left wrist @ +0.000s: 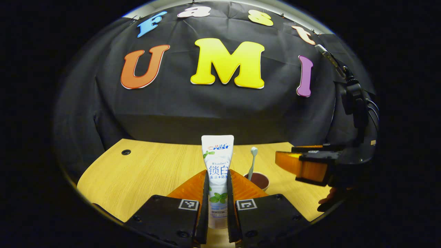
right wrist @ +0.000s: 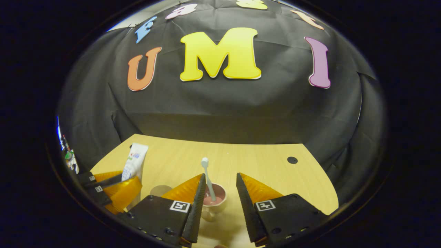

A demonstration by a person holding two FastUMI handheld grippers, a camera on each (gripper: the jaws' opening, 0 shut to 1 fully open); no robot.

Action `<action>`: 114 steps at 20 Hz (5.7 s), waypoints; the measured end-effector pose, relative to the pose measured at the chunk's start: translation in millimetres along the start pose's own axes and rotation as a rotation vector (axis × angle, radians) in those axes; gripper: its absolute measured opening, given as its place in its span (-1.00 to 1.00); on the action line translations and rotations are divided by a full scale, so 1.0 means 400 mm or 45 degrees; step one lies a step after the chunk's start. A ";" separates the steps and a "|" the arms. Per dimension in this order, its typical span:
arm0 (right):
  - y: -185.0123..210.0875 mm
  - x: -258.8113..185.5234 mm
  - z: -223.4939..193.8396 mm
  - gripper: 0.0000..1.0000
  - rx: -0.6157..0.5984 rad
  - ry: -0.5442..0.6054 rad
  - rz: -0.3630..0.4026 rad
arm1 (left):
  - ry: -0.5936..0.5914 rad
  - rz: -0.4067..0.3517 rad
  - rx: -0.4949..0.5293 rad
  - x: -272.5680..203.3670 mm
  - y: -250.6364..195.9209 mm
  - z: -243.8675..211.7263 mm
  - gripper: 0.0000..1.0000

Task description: Put the toothbrush and toothpaste on the desktop into the cup, then pick up the cup and place it on the coaster on the desktop.

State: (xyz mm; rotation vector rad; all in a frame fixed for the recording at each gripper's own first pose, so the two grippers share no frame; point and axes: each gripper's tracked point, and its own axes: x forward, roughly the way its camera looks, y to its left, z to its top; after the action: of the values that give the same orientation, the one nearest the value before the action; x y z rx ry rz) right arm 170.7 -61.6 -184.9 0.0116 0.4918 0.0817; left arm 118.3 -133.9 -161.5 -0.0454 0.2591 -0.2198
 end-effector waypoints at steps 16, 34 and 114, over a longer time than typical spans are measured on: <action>-0.227 -0.031 -0.117 0.08 -0.002 0.128 -0.102 | -0.297 -0.116 0.012 0.215 -0.191 0.014 -0.47; -0.249 -0.034 -0.159 0.08 0.048 0.157 -0.135 | -0.262 -0.128 0.015 0.214 -0.203 -0.026 -0.06; 0.287 0.045 -0.283 -0.57 -0.001 1.112 0.061 | 0.136 0.475 -0.127 -0.347 0.513 -0.068 0.94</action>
State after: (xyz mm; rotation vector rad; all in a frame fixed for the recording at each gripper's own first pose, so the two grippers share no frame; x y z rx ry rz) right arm 124.6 53.3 -289.5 -0.0144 1.3649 0.1334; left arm 23.5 96.3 -168.1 -0.0829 0.3789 0.1625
